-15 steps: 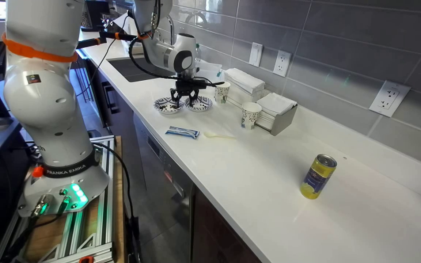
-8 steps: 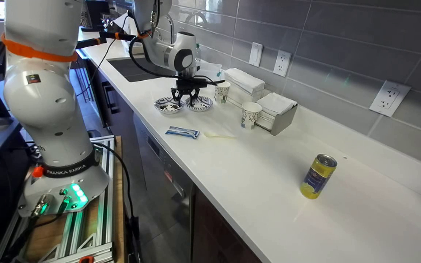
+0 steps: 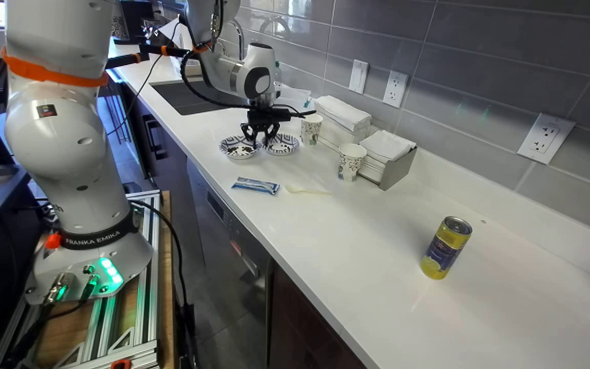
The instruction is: Pick up the two bowls and move them to the right
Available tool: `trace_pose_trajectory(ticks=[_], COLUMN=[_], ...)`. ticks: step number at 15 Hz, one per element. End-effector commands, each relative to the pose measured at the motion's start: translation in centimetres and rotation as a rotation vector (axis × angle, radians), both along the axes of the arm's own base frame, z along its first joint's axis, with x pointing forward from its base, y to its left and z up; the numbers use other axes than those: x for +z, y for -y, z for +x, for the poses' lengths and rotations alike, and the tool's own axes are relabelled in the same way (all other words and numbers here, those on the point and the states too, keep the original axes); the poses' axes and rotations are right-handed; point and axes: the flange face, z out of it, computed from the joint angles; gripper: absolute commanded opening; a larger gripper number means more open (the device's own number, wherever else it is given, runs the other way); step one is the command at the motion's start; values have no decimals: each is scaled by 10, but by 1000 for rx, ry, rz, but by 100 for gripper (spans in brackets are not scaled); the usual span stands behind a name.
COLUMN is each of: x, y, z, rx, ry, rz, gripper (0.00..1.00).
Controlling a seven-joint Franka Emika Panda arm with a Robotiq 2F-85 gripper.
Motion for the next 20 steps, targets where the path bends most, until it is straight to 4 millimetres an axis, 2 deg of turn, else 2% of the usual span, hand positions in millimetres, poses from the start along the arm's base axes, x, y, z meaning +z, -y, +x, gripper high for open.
trace_pose_trajectory(ticks=[1,6,7,10,17,18,20], x=[3,6,7,10,14,15,18], y=[3,3,3,3,3,3,4], z=[-1,-1,-1,0,1,1,2], rx=[0,-3,-4,-5,-8,-9,-11], ry=[-3,-1,1,5,12,14,18], rz=[-27,-31,-32,-30,-28,-29,-29], gripper=[40,34,38,37,23,25,23])
